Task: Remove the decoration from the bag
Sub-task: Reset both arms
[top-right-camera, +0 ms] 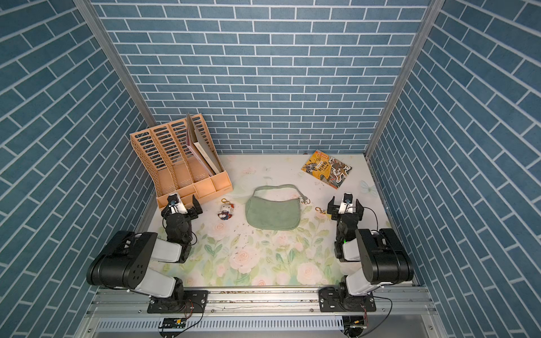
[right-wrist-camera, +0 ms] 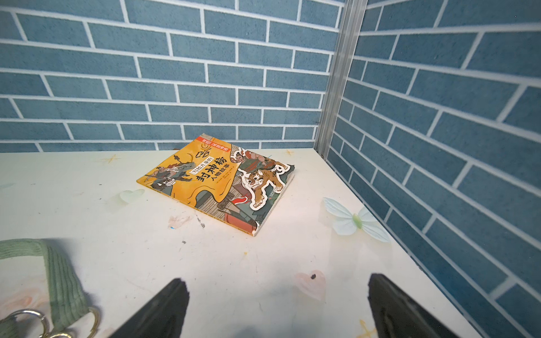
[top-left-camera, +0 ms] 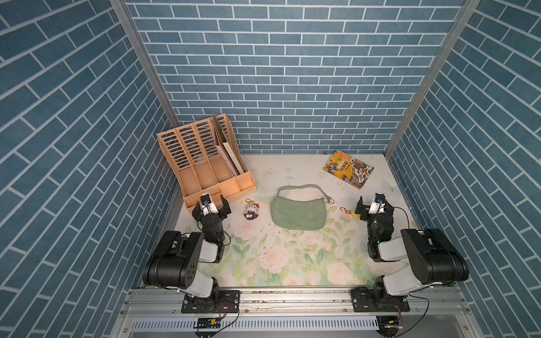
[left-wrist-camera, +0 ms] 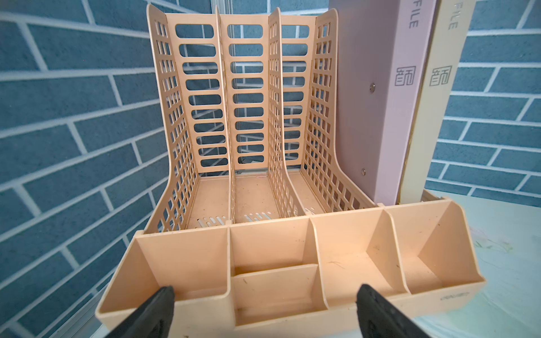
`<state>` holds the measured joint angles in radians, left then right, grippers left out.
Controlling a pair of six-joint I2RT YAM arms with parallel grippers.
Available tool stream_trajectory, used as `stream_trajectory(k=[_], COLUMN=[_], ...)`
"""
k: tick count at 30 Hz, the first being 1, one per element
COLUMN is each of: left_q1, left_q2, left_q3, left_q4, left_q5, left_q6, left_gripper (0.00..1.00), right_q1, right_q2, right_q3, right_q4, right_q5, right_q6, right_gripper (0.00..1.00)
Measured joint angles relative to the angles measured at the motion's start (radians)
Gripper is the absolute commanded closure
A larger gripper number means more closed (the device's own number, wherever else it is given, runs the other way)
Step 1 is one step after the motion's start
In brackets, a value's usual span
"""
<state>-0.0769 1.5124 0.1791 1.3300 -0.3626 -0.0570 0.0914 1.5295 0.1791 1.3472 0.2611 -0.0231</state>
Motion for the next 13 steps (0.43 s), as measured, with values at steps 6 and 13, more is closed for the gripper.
stream_trajectory(k=[6,13], left_q1=[0.000,0.000], left_q2=[0.000,0.000], left_q3=[0.000,0.000], left_q4=[0.000,0.002], left_q5=[0.006,0.006], left_q6=[0.000,0.000], left_gripper=[0.00,0.00], right_q1=[0.000,0.013], right_q2=[0.000,0.000], right_q3=[0.000,-0.005], right_q4=[0.000,0.008], right_q5=[-0.001,-0.009], right_q6=[0.000,-0.004], right_gripper=[0.00,0.00])
